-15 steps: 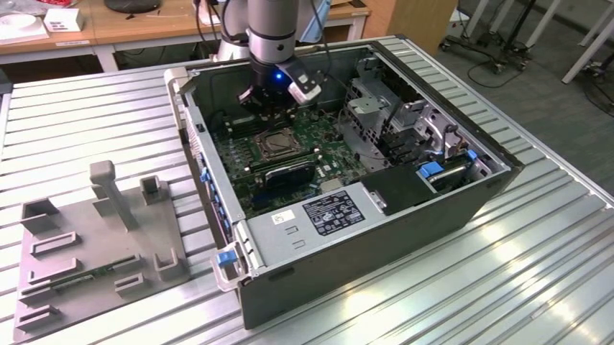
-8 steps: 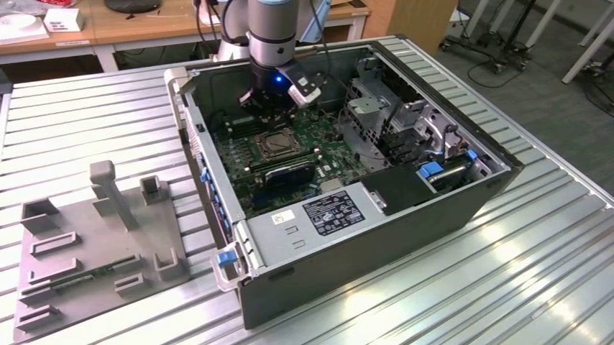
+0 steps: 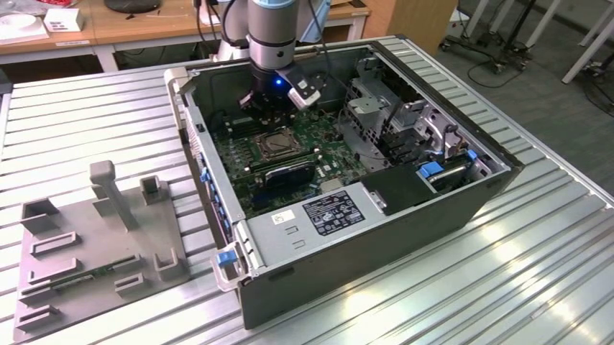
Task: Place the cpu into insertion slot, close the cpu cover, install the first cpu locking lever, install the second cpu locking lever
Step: 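Install the first cpu locking lever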
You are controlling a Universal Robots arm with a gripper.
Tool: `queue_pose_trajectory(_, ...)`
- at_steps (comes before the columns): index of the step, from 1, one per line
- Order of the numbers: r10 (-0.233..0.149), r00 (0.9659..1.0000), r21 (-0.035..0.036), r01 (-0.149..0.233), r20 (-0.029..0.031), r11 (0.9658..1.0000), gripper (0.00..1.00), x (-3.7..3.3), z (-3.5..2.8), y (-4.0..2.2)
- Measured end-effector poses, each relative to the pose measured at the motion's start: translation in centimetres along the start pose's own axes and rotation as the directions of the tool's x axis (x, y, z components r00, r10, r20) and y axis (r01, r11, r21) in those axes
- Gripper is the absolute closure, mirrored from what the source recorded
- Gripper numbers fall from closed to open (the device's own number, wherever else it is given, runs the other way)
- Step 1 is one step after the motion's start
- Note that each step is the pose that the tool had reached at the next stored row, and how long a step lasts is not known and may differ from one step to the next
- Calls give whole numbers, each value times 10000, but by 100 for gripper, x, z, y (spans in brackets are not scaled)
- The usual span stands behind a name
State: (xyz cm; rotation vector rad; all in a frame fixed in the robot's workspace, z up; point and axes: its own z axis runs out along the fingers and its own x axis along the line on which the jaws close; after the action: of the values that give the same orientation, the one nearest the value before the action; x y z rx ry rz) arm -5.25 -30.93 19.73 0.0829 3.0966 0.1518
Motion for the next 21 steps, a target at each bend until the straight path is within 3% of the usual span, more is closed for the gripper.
queue_pose_trajectory(9, 0, 10000, -2, 0, 1, 10000, 89, 0, -1, 0)
queue_pose_trajectory(21, -1, 10000, 0, 1, 1, 10000, 89, -8, -199, 22)
